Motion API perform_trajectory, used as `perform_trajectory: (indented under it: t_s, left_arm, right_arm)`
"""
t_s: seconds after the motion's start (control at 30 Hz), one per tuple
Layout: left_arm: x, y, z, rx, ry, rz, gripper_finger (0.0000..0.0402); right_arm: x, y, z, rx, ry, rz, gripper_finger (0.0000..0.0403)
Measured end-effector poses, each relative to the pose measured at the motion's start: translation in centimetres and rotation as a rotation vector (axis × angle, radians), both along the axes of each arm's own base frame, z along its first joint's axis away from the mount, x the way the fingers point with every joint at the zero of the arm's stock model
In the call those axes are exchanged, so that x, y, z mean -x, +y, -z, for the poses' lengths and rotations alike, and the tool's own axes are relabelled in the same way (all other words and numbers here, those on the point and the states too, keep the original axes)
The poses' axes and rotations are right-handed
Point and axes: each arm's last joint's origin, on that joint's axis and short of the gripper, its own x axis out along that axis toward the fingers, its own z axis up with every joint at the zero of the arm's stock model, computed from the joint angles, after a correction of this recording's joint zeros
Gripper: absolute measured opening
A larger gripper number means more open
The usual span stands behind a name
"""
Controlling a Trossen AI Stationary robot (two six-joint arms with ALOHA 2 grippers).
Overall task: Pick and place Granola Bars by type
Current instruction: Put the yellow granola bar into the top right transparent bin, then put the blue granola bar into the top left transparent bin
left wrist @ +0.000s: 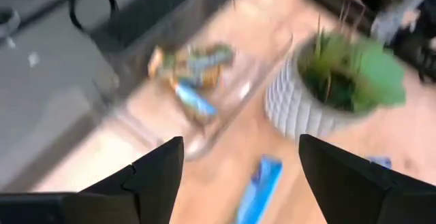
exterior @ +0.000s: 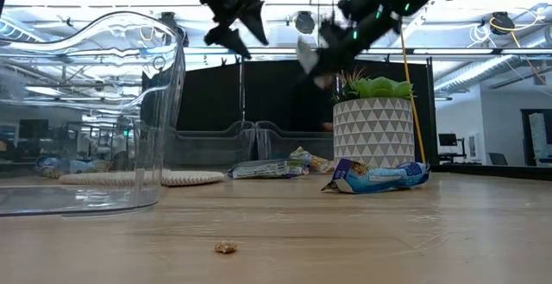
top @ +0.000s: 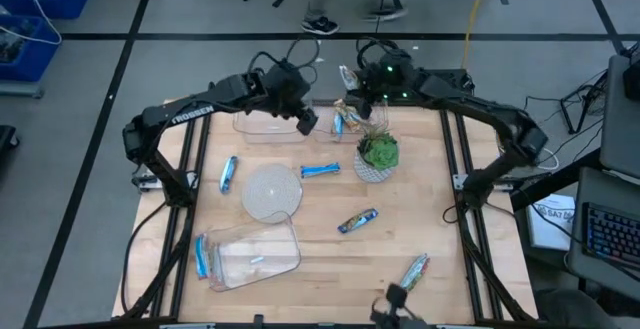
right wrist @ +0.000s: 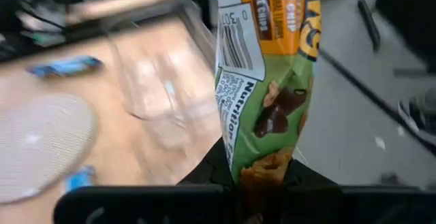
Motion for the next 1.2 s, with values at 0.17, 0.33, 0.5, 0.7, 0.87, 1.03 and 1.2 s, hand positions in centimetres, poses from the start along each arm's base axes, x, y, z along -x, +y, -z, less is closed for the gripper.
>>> perform_trajectory:
  t_s: [0.17, 0.33, 0.5, 0.7, 0.87, 1.03, 1.2]
  left_arm:
    - [1.2, -0.8, 1.1, 0.112, 0.155, 0.024, 0.0280]
    - [1.5, -1.8, 2.3, 0.163, 0.244, 0.099, 0.0267]
    - [2.1, -2.1, 3.8, 0.214, 0.321, 0.102, 0.0263]
    - [4.1, -2.7, 5.4, 0.269, 0.321, -0.066, 0.0268]
    - [6.8, -3.6, 7.2, 0.331, 0.348, -0.312, 0.0269]
    - [10.5, -5.0, 9.4, 0.413, 0.380, -0.598, 0.0269]
    - [13.6, -6.5, 11.3, 0.490, 0.385, -0.749, 0.0269]
  right_arm:
    - [-0.2, -3.1, 4.6, -0.108, 0.085, 0.023, 0.0014]
    - [-0.1, -4.7, 7.7, -0.176, 0.155, 0.029, 0.0014]
    - [0.0, -4.8, 9.7, -0.225, 0.241, 0.002, 0.0015]
    - [0.2, -4.6, 10.4, -0.242, 0.297, -0.021, 0.0018]
    - [0.4, -4.4, 10.0, -0.241, 0.299, -0.024, 0.0039]
    - [0.4, -4.2, 9.8, -0.240, 0.302, -0.030, 0.0070]
    - [0.4, -3.6, 9.9, -0.252, 0.339, -0.061, 0.0096]
